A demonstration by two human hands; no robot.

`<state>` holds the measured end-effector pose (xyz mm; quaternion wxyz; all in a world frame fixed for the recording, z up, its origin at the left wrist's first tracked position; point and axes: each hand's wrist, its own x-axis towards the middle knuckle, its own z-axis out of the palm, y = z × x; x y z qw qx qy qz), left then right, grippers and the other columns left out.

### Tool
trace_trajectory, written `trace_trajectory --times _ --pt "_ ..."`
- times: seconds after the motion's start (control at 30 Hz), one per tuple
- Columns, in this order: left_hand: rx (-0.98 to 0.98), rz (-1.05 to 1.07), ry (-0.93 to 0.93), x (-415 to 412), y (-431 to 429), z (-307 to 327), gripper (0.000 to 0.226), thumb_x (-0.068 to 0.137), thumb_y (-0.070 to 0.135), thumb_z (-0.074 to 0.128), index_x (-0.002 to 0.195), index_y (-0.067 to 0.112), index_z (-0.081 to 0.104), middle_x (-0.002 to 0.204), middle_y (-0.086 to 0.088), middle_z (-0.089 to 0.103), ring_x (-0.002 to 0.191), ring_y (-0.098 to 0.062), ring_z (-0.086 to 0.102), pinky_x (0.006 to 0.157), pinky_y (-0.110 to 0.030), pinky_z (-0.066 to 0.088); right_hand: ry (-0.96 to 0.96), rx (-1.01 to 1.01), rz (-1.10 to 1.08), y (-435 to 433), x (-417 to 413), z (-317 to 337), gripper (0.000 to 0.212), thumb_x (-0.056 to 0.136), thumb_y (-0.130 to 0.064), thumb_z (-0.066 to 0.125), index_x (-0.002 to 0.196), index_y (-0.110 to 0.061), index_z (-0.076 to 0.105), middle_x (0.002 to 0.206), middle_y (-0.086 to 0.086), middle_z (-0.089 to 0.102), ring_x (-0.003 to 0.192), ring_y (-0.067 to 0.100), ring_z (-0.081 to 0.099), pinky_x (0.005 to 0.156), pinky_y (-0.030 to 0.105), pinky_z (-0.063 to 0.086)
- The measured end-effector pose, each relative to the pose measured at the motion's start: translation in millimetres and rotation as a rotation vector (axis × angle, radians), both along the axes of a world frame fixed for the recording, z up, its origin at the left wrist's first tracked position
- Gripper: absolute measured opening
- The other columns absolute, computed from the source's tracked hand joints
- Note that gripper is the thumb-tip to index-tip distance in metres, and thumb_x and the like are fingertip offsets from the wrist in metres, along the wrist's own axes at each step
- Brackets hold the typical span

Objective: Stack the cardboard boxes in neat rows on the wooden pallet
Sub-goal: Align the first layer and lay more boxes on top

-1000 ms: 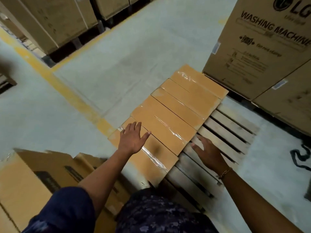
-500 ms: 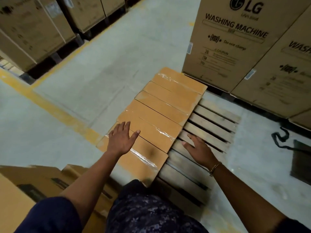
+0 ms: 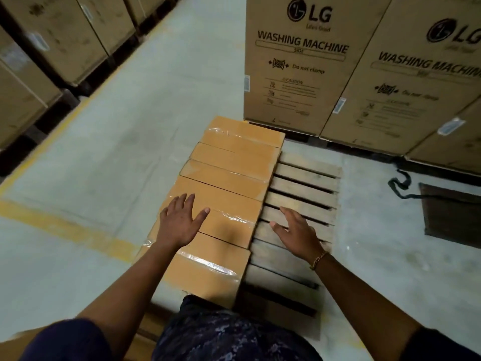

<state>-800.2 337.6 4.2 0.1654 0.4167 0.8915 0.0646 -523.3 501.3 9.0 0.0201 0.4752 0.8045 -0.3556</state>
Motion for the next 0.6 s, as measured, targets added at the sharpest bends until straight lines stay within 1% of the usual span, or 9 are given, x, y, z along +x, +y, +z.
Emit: trace_trajectory --times 0.13,0.23,0.37,0.47,0.6 --pt "-0.021 -0.064 -0.015 -32.7 13.3 -6.3 0.104 0.082 0.084 0.004 0.16 0.02 0.03 0.166 -0.008 0.03 0.155 -0.028 0.021 0.121 -0.053 0.024 -0.027 0.0 -0.041 -3.2 -22.2 -8.1 0.065 0.1 -0.053 0.052 0.155 -0.022 0.038 0.16 0.003 0.039 0.144 0.025 0.04 0.112 0.04 0.037" --pt "-0.037 -0.127 -0.026 -62.3 21.9 -11.7 0.105 0.082 0.084 0.003 0.16 0.02 0.03 0.167 -0.007 0.03 0.155 -0.028 0.021 0.121 -0.053 0.023 -0.055 -0.019 -0.115 -9.1 -47.1 -13.3 0.066 0.1 -0.054 0.051 0.156 -0.022 0.036 0.161 0.004 0.038 0.145 0.023 0.038 0.115 0.039 0.035" --pt "-0.064 -0.22 -0.055 -105.7 31.3 -14.1 0.106 0.08 0.084 0.001 0.161 0.021 0.029 0.168 -0.006 0.027 0.156 -0.027 0.019 0.122 -0.051 0.022 -0.094 -0.048 -0.224 -23.3 -88.0 -15.1 0.069 0.101 -0.057 0.047 0.158 -0.023 0.03 0.164 0.002 0.032 0.149 0.021 0.032 0.117 0.041 0.029" --pt "-0.078 -0.283 -0.068 -139.6 35.3 -14.8 0.106 0.08 0.084 0.001 0.161 0.022 0.028 0.168 -0.006 0.026 0.156 -0.027 0.018 0.122 -0.05 0.021 -0.125 -0.059 -0.269 -34.9 -114.9 -16.4 0.069 0.101 -0.058 0.045 0.159 -0.022 0.028 0.164 0.003 0.031 0.149 0.023 0.032 0.116 0.044 0.03" --pt "-0.099 -0.337 -0.059 -180.8 39.9 -18.2 0.103 0.083 0.083 0.003 0.16 0.021 0.03 0.167 -0.007 0.029 0.156 -0.027 0.02 0.121 -0.052 0.023 -0.137 -0.096 -0.34 -45.8 -138.0 -14.6 0.067 0.102 -0.055 0.045 0.158 -0.023 0.029 0.164 0.003 0.031 0.149 0.024 0.031 0.117 0.043 0.029"
